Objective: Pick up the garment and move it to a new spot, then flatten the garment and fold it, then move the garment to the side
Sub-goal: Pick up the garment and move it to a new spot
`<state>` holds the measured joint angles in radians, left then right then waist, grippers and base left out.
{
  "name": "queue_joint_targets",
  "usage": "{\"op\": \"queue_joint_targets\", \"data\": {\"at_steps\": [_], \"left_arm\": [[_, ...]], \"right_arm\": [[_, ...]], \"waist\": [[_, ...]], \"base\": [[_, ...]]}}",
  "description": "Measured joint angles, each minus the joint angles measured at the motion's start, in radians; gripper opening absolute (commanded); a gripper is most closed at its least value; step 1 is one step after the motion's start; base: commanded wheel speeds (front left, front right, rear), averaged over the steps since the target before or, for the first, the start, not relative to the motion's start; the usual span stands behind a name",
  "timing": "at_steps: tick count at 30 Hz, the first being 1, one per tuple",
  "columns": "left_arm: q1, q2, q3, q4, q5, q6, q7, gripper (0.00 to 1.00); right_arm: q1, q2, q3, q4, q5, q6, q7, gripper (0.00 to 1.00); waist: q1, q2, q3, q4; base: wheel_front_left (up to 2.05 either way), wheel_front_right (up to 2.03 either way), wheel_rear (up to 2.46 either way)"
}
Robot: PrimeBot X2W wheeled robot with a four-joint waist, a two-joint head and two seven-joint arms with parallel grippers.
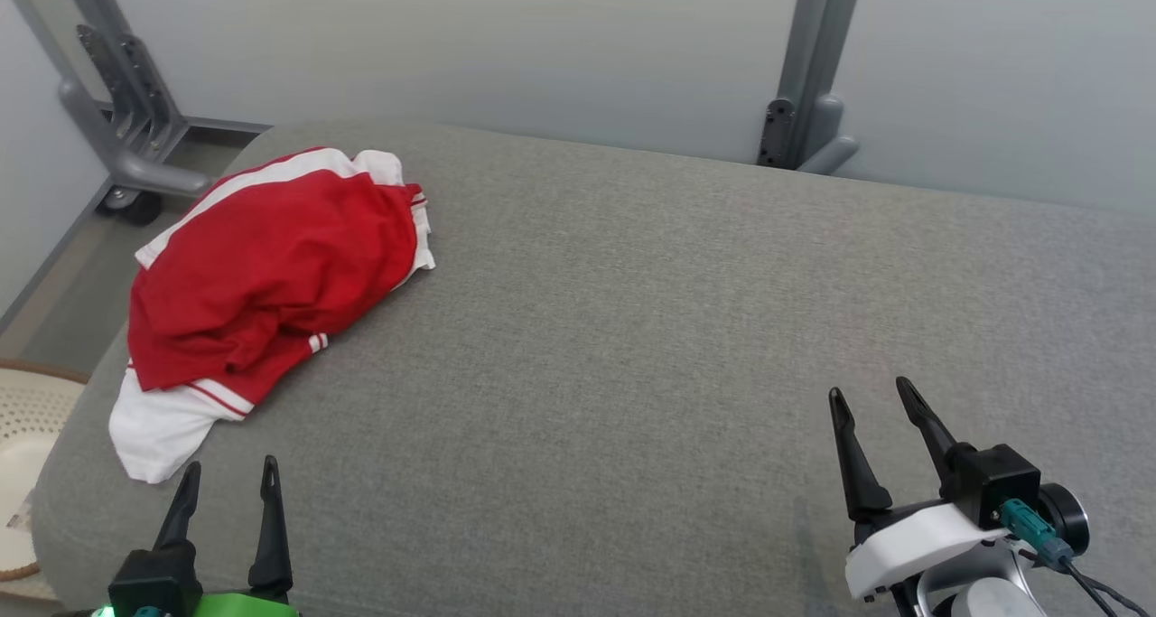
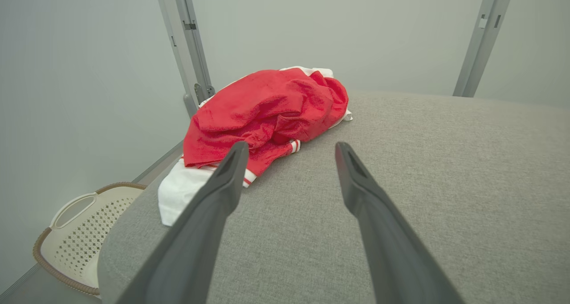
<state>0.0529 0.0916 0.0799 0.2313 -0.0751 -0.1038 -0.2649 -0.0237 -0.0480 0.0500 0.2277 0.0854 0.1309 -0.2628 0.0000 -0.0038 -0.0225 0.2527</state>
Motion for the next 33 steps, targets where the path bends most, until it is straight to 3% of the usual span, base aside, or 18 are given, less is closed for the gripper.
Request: {"op": "queue_joint_targets", "data": {"at_steps": [7, 17, 25, 33], "left_arm": [[0.004, 0.000, 0.023, -0.010, -0.005, -0.002, 0.000, 1.00], [-0.280, 0.028, -0.014, 0.152, -0.054, -0.020, 0.015, 1.00], [-0.594, 0.126, -0.050, 0.367, -0.149, -0.025, 0.096, 1.00], [-0.712, 0.212, -0.048, 0.586, -0.230, -0.025, 0.109, 1.00]], "right_arm": [[-0.026, 0.001, 0.013, -0.022, -0.002, 0.000, 0.000, 1.00], [-0.119, -0.013, -0.042, -0.088, -0.069, 0.000, 0.000, 1.00], [-0.197, -0.042, -0.031, -0.138, -0.080, 0.000, 0.000, 1.00], [-0.208, -0.045, -0.002, -0.152, -0.069, 0.000, 0.000, 1.00]], "waist": [[0.0000, 0.0000, 0.027, 0.066], [0.0000, 0.0000, 0.150, 0.053], [0.0001, 0.0000, 0.321, 0.002], [0.0002, 0.0000, 0.428, -0.081]], "base": [[0.00, 0.00, 0.00], [0.00, 0.00, 0.00], [0.00, 0.00, 0.00], [0.00, 0.00, 0.00]]}}
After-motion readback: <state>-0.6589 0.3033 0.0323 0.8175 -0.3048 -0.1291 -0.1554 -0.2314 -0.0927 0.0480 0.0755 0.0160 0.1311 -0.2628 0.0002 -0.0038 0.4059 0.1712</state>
